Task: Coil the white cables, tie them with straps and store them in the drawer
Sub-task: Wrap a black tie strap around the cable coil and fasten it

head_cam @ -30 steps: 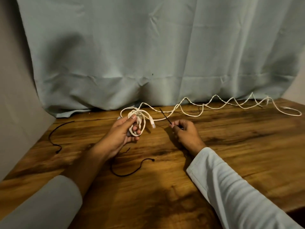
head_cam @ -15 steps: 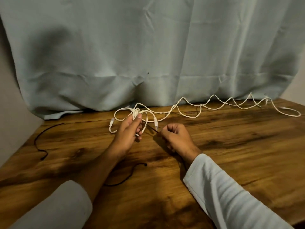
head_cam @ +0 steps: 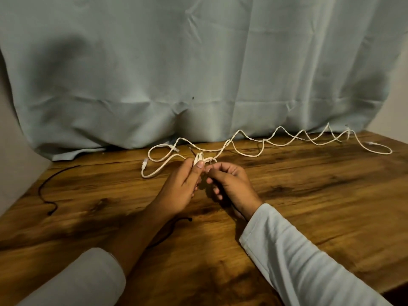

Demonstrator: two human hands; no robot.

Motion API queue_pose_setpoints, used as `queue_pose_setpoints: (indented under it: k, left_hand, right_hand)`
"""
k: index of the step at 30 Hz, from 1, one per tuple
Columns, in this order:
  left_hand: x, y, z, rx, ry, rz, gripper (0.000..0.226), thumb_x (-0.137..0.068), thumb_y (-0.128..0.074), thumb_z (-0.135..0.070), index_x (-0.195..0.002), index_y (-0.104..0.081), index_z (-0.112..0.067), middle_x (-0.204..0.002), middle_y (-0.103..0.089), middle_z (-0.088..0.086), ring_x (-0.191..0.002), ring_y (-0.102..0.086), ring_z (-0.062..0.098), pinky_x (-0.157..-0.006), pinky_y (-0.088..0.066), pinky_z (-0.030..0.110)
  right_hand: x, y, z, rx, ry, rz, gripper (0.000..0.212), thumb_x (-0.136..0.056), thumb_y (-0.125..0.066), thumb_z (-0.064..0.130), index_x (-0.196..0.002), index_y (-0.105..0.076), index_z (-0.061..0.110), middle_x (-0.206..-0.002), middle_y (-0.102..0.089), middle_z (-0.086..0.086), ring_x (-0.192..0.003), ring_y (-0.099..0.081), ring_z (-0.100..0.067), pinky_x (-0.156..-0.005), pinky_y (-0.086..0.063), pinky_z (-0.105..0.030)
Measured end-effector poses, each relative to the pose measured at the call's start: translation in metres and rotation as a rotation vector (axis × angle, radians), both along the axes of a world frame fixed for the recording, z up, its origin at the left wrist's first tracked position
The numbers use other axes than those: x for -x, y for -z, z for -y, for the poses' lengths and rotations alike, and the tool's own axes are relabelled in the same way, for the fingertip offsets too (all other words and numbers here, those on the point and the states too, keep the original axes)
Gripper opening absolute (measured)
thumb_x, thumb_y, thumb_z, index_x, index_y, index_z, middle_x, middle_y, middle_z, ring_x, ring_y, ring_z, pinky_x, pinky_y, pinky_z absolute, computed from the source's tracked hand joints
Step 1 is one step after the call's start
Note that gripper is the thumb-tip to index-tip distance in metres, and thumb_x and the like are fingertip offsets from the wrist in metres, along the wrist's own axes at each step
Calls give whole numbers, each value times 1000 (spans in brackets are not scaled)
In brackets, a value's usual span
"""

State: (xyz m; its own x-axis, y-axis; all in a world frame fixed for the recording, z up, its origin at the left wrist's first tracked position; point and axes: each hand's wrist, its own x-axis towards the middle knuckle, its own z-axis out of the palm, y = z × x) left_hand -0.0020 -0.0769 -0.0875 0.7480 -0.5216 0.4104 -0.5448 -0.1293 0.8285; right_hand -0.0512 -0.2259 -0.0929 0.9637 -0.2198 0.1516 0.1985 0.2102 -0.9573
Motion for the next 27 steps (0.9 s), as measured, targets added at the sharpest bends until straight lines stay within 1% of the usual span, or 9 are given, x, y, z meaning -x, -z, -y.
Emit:
queue_pose_setpoints:
  k: [4, 8, 11, 13, 15, 17, 21, 24, 27]
  left_hand:
    - [-3, 2, 0, -31, -33, 26, 26, -105, -41, -46, -107, -53, -22, -78, -58, -9, -67, -56, 1, -63, -47, 26]
    - [0, -3, -1, -100, -97, 101, 31, -105, -38, -48, -122, -48, -25, -86, -63, -8, -75, -62, -4, -66, -48, 26]
    - [7, -6, 0, -93, -120, 172, 35, -101, -31, -55, -114, -48, -28, -82, -63, -3, -72, -61, 9, -64, -50, 35]
    - [8, -5, 2, -70, -146, 190, 36, -100, -27, -57, -106, -49, -28, -74, -56, -6, -64, -55, 8, -62, -47, 37]
    - [8, -3, 5, -51, -178, 183, 30, -105, -30, -49, -103, -50, -26, -70, -52, -8, -61, -52, 3, -59, -42, 32]
    - [7, -3, 9, -37, -204, 157, 24, -108, -36, -42, -108, -50, -23, -71, -53, -11, -63, -54, -4, -59, -38, 21]
    - [7, -4, 15, 11, -192, 93, 24, -108, -41, -39, -124, -48, -23, -90, -63, -16, -78, -59, -19, -65, -41, 3]
    - [8, -3, 15, 13, -174, 102, 34, -107, -41, -42, -135, -46, -25, -96, -65, -18, -89, -60, -19, -72, -42, 1]
    - [6, -1, 12, -3, -181, 197, 35, -107, -41, -41, -137, -48, -24, -96, -65, -21, -93, -60, -19, -74, -42, 1]
  right_hand:
    - [1, -1, 0, -68, -15, -16, 8, -98, -68, 14, -93, -72, 10, -75, -64, -6, -51, -47, -12, -42, -33, -23]
    - [2, -3, -2, -66, -15, -47, 8, -98, -67, 15, -96, -73, 11, -76, -66, -4, -52, -51, -10, -44, -38, -23]
    - [3, -6, -3, -115, -22, -66, 7, -98, -66, 13, -100, -72, 9, -80, -68, -4, -53, -54, -9, -43, -44, -20]
    - [4, -6, -4, -164, -40, -87, 8, -98, -65, 11, -103, -70, 8, -81, -68, -4, -55, -55, -8, -44, -45, -19]
    - [3, -7, -5, -210, -59, -99, 7, -99, -63, 9, -100, -70, 10, -80, -67, -2, -55, -55, -7, -44, -46, -17]
    - [2, -6, -7, -261, -71, -100, 9, -100, -61, 8, -100, -69, 11, -79, -66, -2, -54, -55, -5, -42, -46, -16]
    - [0, -5, -9, -362, -140, -96, 13, -101, -60, 10, -113, -66, 9, -84, -64, -4, -54, -54, -4, -44, -46, -16]
    - [-1, -5, -10, -392, -158, -97, 15, -101, -60, 11, -116, -66, 9, -91, -63, -8, -53, -54, -4, -44, -46, -16]
    - [1, -8, -11, -349, -116, -113, 8, -101, -61, 11, -106, -67, 11, -86, -65, -5, -51, -53, -3, -41, -44, -15]
